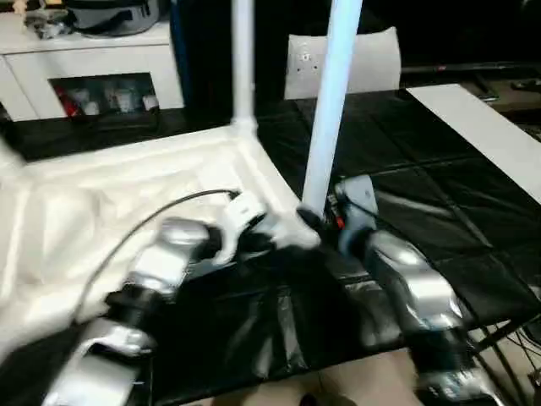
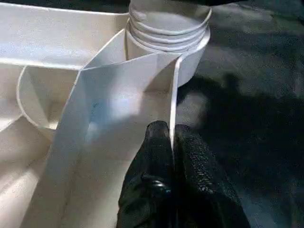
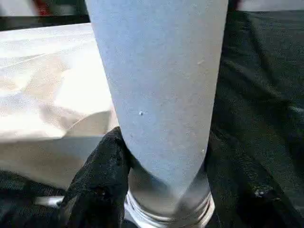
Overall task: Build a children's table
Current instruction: Rotate leg to tighten
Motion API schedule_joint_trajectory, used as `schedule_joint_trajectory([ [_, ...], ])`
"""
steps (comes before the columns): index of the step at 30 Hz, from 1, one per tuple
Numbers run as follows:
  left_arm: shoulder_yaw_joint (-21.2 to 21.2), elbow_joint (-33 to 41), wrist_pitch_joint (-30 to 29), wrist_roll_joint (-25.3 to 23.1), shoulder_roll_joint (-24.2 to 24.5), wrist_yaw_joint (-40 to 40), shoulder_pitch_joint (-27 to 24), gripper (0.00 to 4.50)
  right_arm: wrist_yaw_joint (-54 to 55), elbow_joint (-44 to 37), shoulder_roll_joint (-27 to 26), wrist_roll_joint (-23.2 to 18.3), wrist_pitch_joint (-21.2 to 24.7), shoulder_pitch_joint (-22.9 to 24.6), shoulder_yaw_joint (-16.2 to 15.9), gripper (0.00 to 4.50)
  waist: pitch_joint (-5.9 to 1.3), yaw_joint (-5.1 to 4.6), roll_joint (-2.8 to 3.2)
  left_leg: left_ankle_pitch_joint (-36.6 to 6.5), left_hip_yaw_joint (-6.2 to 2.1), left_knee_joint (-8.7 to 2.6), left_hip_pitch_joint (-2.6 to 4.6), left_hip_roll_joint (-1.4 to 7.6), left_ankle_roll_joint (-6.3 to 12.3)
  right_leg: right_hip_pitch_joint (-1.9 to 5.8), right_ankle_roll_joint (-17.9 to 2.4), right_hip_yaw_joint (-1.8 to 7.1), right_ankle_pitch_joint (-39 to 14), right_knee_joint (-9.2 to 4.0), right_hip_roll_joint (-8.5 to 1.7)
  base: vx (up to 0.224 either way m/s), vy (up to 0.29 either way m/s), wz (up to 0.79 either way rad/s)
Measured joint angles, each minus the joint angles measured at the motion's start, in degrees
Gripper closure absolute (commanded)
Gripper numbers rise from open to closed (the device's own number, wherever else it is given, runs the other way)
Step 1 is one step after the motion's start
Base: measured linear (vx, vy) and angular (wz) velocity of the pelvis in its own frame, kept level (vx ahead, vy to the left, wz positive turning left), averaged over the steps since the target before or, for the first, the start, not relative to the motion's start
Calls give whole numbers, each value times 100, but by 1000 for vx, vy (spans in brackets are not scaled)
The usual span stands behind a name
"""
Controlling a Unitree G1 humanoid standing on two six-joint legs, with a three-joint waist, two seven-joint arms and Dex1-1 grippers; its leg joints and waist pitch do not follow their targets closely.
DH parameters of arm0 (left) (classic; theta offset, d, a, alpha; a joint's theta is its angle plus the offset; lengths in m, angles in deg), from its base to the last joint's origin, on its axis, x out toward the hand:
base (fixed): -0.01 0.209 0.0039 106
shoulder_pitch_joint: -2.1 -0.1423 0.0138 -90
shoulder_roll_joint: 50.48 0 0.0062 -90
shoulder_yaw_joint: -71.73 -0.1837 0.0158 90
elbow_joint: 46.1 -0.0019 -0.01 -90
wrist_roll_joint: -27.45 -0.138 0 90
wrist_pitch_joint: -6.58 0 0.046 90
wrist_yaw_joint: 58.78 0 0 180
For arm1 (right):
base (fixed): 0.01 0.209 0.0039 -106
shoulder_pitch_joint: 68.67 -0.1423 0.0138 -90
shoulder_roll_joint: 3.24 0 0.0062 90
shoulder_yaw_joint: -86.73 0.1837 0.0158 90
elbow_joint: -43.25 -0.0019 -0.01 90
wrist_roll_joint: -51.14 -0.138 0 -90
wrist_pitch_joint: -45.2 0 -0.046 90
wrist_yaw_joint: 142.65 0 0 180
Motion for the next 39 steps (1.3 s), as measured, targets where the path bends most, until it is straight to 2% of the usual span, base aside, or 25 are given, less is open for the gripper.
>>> schedule_joint_trajectory([
  [8,-132,354,-9,-39,47,11,-114,450,-158,-195,58,114,-508,304,-103,127,0,73,0,-9,7,-45,-11,3,29,-25,-29,4,30,8,3,0,0,0],
  [14,-321,524,580,62,573,806,-318,450,-1283,-514,607,-322,-732,667,-196,73,2,82,3,3,9,-58,-8,6,49,-27,-30,2,24,7,9,0,0,0],
  [17,-426,513,881,151,824,1268,-365,450,-2073,-664,1073,-537,-841,722,-279,47,3,134,4,-6,9,-49,-10,6,33,-23,-35,3,27,8,4,0,0,0],
  [19,-529,501,1066,182,999,1603,-366,450,-2559,-735,1377,-625,-890,725,-356,19,3,220,2,-13,9,-46,-3,7,20,-15,-36,3,28,9,3,0,0,0],
  [25,-683,239,1731,286,1318,2520,-303,450,-3804,-733,2070,-745,-1039,740,-697,19,3,379,2,-12,10,-32,-4,6,19,-1,-35,7,29,12,-1,0,0,0],
  [29,-831,48,1996,320,1521,3027,-139,450,-4555,-718,2336,-892,-1122,701,-879,19,4,406,0,-12,10,-30,-4,6,19,0,-35,7,29,17,-2,0,0,0],
  [30,-855,38,2046,328,1582,3141,-129,450,-4721,-712,2385,-941,-1123,684,-910,45,4,411,-1,-12,10,-30,-4,7,19,-2,-35,7,28,21,-2,0,0,0],
  [34,-926,-12,2190,357,1670,3535,-95,450,-5185,-695,2514,-1071,-1076,634,-1049,79,5,460,-3,-12,10,-25,-4,7,19,-2,-33,7,27,29,-4,0,0,0],
  [38,-1047,-130,2338,388,1681,3796,0,450,-5535,-624,2604,-1172,-1014,547,-1128,100,7,549,-8,-12,10,-13,-3,8,19,-2,-33,9,27,37,-4,0,0,0],
  [39,-1062,-142,2376,392,1702,3861,17,450,-5600,-597,2607,-1203,-970,492,-1141,122,8,558,-10,-12,10,-11,-3,9,19,-2,-33,9,27,41,-4,0,0,0],
])
